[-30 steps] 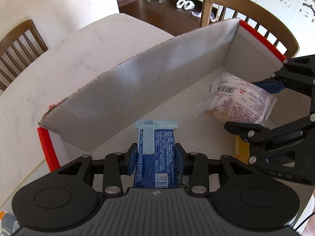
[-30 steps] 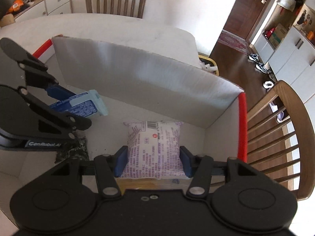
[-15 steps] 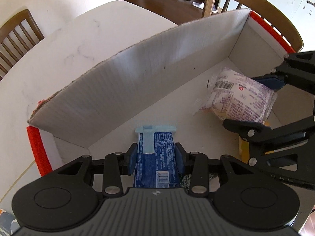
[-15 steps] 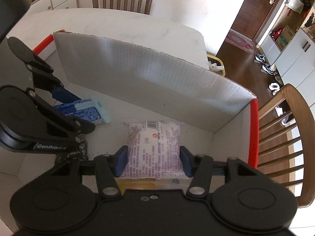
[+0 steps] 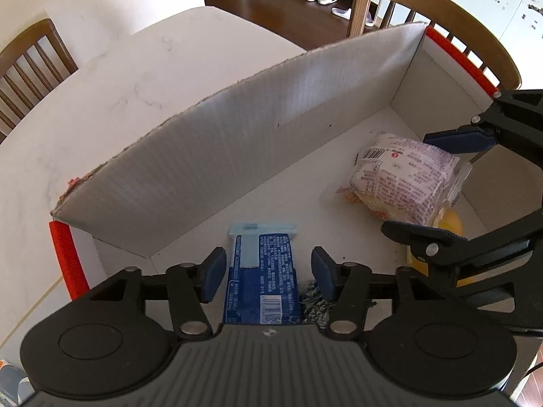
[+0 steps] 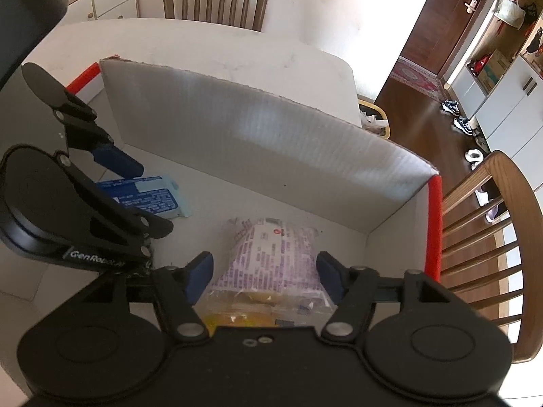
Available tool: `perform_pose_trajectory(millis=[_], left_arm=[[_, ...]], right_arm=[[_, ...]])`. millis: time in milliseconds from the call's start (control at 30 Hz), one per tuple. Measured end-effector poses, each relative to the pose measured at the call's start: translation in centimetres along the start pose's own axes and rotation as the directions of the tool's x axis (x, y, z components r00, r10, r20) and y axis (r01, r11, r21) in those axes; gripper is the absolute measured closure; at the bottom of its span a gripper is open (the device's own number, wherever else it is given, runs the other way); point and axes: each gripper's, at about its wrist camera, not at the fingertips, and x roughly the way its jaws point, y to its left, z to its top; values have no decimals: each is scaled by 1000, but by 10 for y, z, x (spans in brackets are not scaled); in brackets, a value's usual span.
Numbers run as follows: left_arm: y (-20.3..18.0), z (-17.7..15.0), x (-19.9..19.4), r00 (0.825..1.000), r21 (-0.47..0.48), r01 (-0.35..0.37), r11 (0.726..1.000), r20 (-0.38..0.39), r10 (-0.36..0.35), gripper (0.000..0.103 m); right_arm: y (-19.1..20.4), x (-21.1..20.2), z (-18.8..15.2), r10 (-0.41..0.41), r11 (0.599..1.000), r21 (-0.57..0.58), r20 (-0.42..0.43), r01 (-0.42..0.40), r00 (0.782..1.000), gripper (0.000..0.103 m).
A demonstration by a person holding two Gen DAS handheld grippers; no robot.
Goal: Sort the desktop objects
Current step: 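Open left gripper on the blue wrapper while right gripper opens on the pink-white bag, then withdraw both open grippers up out of the shoebox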
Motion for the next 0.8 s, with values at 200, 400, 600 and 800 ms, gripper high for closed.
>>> perform_pose_trajectory(millis=[200, 400, 600, 800], left_arm=[[4, 0, -16, 999, -8, 8, 1000, 35, -7, 45], [13, -24, -47, 997, -13, 20, 1000, 75, -19, 45], [10, -32, -72, 993, -20, 26, 999, 115, -24, 45], [5, -46, -98, 986, -19, 41, 999, 162, -37, 45]], right_arm=[[-5, -18, -7, 19, 1000, -8, 28, -18, 999, 36], [-12, -43, -11, 39, 999, -13, 72, -38, 997, 36], [-14, -67, -12, 51, 999, -4, 105, -51, 993, 36], [-9, -88, -16, 61, 998, 7, 129, -62, 990, 36]])
